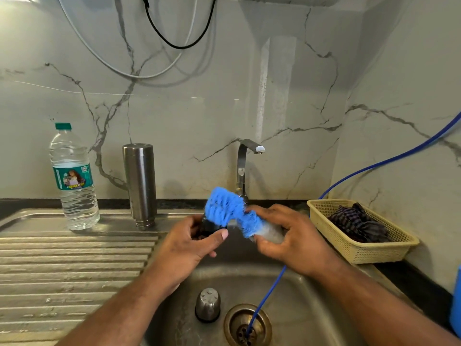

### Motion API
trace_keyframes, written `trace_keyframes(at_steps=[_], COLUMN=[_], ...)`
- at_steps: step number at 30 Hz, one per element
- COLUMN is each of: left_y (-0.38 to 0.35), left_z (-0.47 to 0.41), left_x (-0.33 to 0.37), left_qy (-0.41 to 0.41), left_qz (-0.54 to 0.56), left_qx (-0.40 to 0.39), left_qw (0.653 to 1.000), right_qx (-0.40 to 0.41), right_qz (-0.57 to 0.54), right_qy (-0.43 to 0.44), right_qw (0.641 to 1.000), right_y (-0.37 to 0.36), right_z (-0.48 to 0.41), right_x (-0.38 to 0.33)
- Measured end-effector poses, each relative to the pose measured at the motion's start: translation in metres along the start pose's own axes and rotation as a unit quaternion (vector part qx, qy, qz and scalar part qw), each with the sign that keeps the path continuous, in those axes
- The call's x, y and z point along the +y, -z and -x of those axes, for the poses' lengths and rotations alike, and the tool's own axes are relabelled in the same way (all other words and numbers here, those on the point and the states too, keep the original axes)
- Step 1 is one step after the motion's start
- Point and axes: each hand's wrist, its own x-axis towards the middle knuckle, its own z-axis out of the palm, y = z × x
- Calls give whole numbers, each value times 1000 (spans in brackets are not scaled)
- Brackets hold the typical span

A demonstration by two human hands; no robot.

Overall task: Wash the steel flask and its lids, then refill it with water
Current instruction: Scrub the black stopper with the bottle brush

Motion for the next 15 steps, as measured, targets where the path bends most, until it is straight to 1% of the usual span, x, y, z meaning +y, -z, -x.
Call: trace_keyframes(at_steps=[1, 2, 5, 6, 9, 10, 13, 15], left_y=[1, 1, -2, -4, -4, -4, -5, -5], left_z=[-1, -2, -2, -1, -2, -2, -2, -4], left_x=[-2, -2, -2, -1, -1, -1, 0, 0], left_qy=[6, 10, 14, 13, 17, 20, 27, 27], left_qz=[-1, -2, 12, 22, 66, 81, 149, 180], left_qx=[10, 15, 1, 0, 13, 15, -4, -10], left_qw=[1000, 1000, 1000, 1000, 998, 996, 988, 983], right_qx=[12, 9, -43, -39, 27, 29, -13, 9], right_qz=[4, 5, 7, 16, 31, 25, -27, -30], right_qy=[-18, -19, 27, 25, -38, -42, 1, -9], right_qw=[1000, 1000, 999, 999, 998, 998, 1000, 999], right_y=[2, 3, -3, -4, 1, 1, -6, -6], right_z=[1, 2, 4, 3, 0, 1, 4, 2], right_x=[3, 3, -6, -6, 6, 8, 1, 2])
